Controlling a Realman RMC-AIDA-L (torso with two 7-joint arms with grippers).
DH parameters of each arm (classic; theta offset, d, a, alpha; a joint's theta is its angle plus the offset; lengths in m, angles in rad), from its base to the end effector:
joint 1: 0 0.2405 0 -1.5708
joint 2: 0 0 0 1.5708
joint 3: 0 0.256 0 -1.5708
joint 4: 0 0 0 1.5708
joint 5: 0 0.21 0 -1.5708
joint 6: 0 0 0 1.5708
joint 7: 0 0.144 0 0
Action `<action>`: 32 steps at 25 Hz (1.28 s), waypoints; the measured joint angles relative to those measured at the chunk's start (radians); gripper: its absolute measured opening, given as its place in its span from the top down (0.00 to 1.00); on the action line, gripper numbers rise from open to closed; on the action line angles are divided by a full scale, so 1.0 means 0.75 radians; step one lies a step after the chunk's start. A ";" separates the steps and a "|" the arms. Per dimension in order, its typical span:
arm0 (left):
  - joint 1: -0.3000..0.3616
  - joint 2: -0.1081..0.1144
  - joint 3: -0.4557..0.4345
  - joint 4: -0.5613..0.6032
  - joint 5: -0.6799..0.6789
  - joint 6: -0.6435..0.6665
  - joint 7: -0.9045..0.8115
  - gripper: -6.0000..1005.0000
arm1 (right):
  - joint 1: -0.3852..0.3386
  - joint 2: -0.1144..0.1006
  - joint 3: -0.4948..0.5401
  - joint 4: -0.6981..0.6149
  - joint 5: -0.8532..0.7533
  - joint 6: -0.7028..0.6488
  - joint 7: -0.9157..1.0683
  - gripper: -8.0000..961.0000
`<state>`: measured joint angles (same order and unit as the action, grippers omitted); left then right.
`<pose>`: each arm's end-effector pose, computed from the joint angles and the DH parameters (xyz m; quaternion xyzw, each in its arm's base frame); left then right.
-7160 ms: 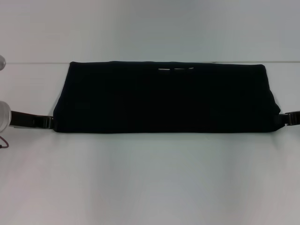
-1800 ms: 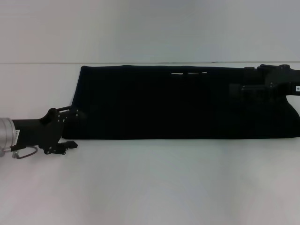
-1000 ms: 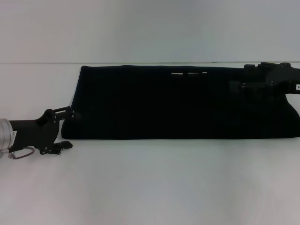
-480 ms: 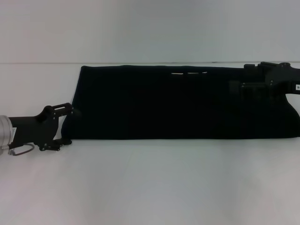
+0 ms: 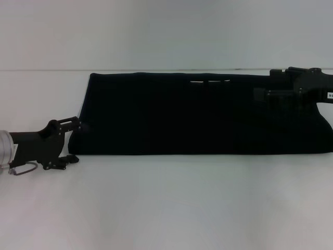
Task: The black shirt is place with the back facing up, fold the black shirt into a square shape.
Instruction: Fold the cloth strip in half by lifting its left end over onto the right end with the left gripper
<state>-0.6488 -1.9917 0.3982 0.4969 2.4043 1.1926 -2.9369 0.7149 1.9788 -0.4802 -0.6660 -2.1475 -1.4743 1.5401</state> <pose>-0.3298 0.3729 0.0225 -0.4502 -0.8495 -0.2383 0.1378 0.2436 0.3996 0.0616 -0.9229 0.2371 0.2179 0.2112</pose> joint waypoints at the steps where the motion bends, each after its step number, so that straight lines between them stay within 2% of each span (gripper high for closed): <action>1: 0.001 -0.001 0.000 0.000 -0.003 -0.001 0.004 0.10 | 0.001 0.000 -0.001 0.001 0.000 0.001 0.000 0.05; 11: -0.004 -0.010 0.003 -0.008 -0.008 -0.035 0.034 0.10 | -0.002 0.002 0.003 -0.004 0.032 -0.001 0.000 0.05; 32: -0.029 -0.005 0.012 -0.010 -0.009 -0.065 0.079 0.10 | 0.005 -0.006 -0.018 -0.010 0.051 -0.012 0.020 0.05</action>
<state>-0.6702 -1.9956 0.4075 0.4896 2.3972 1.1440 -2.8776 0.7187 1.9739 -0.4939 -0.6734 -2.1093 -1.4836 1.5548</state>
